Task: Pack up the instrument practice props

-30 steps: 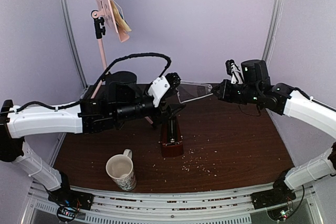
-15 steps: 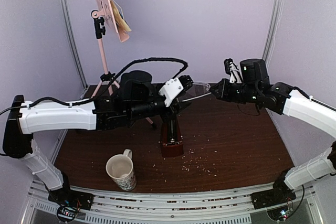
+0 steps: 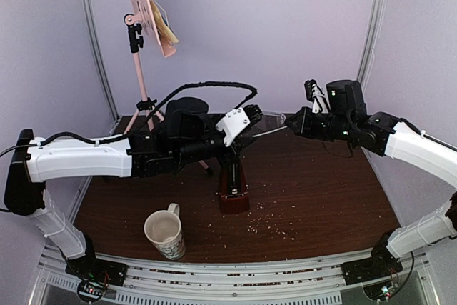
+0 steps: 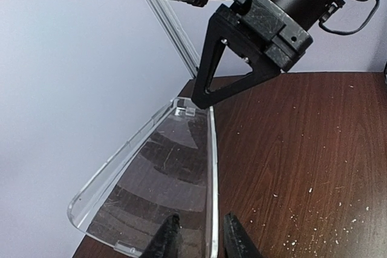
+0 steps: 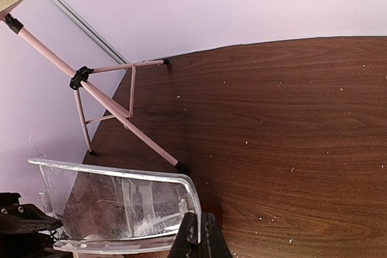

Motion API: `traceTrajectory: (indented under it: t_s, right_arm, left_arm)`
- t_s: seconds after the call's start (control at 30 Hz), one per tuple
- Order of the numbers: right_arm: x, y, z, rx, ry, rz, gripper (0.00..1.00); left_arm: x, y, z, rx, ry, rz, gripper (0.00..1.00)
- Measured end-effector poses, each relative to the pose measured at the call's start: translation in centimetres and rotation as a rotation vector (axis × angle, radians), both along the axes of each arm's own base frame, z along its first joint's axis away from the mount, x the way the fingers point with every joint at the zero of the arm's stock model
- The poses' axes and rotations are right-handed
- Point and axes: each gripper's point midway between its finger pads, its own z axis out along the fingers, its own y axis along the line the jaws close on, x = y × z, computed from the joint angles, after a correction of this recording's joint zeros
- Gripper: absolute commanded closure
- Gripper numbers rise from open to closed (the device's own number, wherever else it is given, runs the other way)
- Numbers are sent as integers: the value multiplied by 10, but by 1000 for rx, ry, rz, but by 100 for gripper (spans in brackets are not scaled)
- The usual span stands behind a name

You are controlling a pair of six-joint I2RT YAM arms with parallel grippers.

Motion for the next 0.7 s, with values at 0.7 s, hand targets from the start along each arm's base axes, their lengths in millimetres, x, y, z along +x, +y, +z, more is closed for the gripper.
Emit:
traceTrajectory:
  t_s: [0.7]
  right_arm:
    - [1, 1, -2, -3, 4, 0, 100]
  left_arm:
    - [4, 1, -6, 22, -10, 20, 73]
